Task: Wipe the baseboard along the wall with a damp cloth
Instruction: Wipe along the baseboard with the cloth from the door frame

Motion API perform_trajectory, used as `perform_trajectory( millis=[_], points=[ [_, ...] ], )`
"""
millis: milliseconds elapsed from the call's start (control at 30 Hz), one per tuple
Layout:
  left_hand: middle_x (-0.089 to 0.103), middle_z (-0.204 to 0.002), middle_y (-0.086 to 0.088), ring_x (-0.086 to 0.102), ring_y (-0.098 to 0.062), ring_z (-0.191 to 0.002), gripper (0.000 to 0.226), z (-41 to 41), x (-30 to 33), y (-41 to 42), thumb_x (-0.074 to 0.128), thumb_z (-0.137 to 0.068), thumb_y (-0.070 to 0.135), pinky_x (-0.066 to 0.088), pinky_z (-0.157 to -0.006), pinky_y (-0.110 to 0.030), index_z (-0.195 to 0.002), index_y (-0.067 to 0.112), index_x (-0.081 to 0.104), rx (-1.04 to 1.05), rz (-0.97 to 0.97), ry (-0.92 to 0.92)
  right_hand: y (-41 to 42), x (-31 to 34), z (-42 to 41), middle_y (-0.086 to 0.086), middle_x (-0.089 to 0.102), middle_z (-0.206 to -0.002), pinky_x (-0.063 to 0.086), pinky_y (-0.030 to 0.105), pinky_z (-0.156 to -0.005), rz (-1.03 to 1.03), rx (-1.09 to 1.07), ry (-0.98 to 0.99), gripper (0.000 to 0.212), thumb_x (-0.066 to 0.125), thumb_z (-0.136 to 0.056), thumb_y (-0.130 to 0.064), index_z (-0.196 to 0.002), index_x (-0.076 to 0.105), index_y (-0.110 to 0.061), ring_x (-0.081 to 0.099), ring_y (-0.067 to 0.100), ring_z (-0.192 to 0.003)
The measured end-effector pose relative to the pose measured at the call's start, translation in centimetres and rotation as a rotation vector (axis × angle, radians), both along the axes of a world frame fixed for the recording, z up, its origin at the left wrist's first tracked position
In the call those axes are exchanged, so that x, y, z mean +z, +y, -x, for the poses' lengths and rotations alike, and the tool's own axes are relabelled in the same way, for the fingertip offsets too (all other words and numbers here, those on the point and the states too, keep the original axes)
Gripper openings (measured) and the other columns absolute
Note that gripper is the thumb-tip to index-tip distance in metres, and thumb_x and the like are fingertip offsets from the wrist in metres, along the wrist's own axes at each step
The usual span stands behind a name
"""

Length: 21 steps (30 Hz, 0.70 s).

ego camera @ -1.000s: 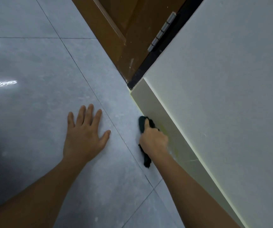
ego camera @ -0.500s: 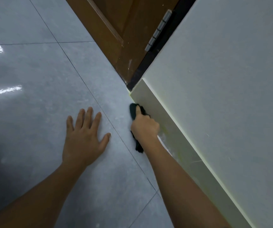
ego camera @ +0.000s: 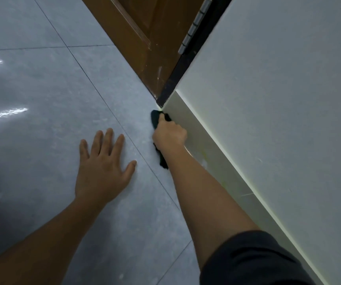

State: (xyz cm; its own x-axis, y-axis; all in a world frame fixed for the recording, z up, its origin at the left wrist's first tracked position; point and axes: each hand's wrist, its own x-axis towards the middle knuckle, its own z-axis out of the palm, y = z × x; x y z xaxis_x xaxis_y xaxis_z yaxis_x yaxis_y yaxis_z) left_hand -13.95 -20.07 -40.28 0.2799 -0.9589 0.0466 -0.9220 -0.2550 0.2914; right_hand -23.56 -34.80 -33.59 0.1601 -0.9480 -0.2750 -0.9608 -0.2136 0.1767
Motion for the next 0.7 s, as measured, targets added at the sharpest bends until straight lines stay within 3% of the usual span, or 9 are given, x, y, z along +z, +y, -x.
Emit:
perform_trajectory(
  millis=[133, 233, 300, 433, 533, 567, 667, 700],
  points=[
    [0.016, -0.158, -0.016, 0.013, -0.033, -0.146, 0.073, 0.0, -0.1, 0.1, 0.018, -0.089, 0.052, 0.001, -0.115, -0.054, -0.150, 0.011, 0.022, 0.040, -0.030, -0.028, 1.9, -0.6, 1.9, 0.012, 0.061, -0.119, 0.042, 0.035, -0.071, -0.002, 0.030, -0.002, 0.072, 0.039, -0.089, -0.012, -0.152, 0.009, -0.028, 0.060, 0.030, -0.101],
    [0.022, -0.155, -0.020, 0.020, -0.036, -0.144, 0.066, 3.6, 1.1, -1.0, 0.026, -0.089, 0.035, 0.010, -0.114, -0.056, -0.148, 0.005, 0.025, 0.025, 0.015, 0.055, 4.9, -0.2, 7.6, 0.012, 0.063, -0.111, 0.039, 0.033, -0.065, 0.024, -0.020, 0.007, 0.075, 0.039, -0.088, -0.011, -0.152, 0.005, -0.030, 0.062, 0.030, -0.093],
    [0.028, -0.153, -0.019, 0.026, -0.036, -0.141, 0.066, 6.4, 0.9, -0.3, 0.030, -0.089, 0.040, 0.016, -0.112, -0.057, -0.147, 0.008, 0.030, -0.049, 0.013, 0.125, 8.3, -0.1, 11.7, 0.012, 0.063, -0.105, 0.040, 0.032, -0.061, 0.013, -0.040, 0.049, 0.074, 0.037, -0.090, -0.011, -0.151, 0.001, -0.031, 0.063, 0.028, -0.083],
    [0.025, -0.156, -0.014, 0.020, -0.035, -0.144, 0.072, 8.7, 0.1, 1.8, 0.029, -0.088, 0.057, 0.011, -0.114, -0.057, -0.148, 0.016, 0.031, -0.159, -0.008, 0.052, 12.5, 0.6, 17.3, 0.011, 0.059, -0.099, 0.041, 0.031, -0.057, 0.065, -0.014, 0.198, 0.067, 0.031, -0.095, -0.013, -0.152, 0.000, -0.027, 0.052, 0.024, -0.066],
    [0.023, -0.157, -0.013, 0.018, -0.035, -0.144, 0.073, 8.7, 0.1, 1.1, 0.030, -0.088, 0.059, 0.009, -0.114, -0.057, -0.148, 0.018, 0.028, -0.136, 0.009, 0.040, 10.7, 0.8, 16.6, 0.012, 0.062, -0.081, 0.035, 0.028, -0.046, 0.280, 0.025, 0.143, 0.068, 0.051, -0.087, -0.014, -0.149, 0.026, -0.026, 0.043, 0.022, -0.051],
    [0.023, -0.157, -0.013, 0.017, -0.035, -0.145, 0.073, 8.8, 0.1, 1.2, 0.029, -0.088, 0.059, 0.008, -0.114, -0.057, -0.149, 0.018, 0.028, -0.132, 0.000, 0.039, 10.2, 1.3, 15.7, 0.012, 0.062, -0.079, 0.035, 0.027, -0.045, 0.339, 0.049, 0.109, 0.067, 0.054, -0.086, -0.014, -0.147, 0.030, -0.026, 0.044, 0.022, -0.051],
    [0.020, -0.158, -0.012, 0.014, -0.034, -0.145, 0.074, 9.1, 0.1, 1.6, 0.025, -0.088, 0.060, 0.005, -0.114, -0.056, -0.149, 0.019, 0.025, -0.135, -0.027, 0.029, 9.4, 1.5, 14.4, 0.010, 0.058, -0.093, 0.038, 0.030, -0.051, 0.298, 0.114, 0.054, 0.068, 0.049, -0.092, -0.022, -0.150, 0.016, -0.033, 0.049, 0.022, -0.064],
    [0.020, -0.158, -0.012, 0.014, -0.034, -0.145, 0.074, 9.0, 0.1, 1.5, 0.025, -0.088, 0.060, 0.005, -0.114, -0.056, -0.149, 0.019, 0.025, -0.133, -0.021, 0.023, 9.3, 2.1, 13.9, 0.010, 0.059, -0.086, 0.034, 0.027, -0.046, 0.354, 0.159, 0.030, 0.071, 0.059, -0.087, -0.022, -0.148, 0.025, -0.034, 0.044, 0.021, -0.058]
  ],
)
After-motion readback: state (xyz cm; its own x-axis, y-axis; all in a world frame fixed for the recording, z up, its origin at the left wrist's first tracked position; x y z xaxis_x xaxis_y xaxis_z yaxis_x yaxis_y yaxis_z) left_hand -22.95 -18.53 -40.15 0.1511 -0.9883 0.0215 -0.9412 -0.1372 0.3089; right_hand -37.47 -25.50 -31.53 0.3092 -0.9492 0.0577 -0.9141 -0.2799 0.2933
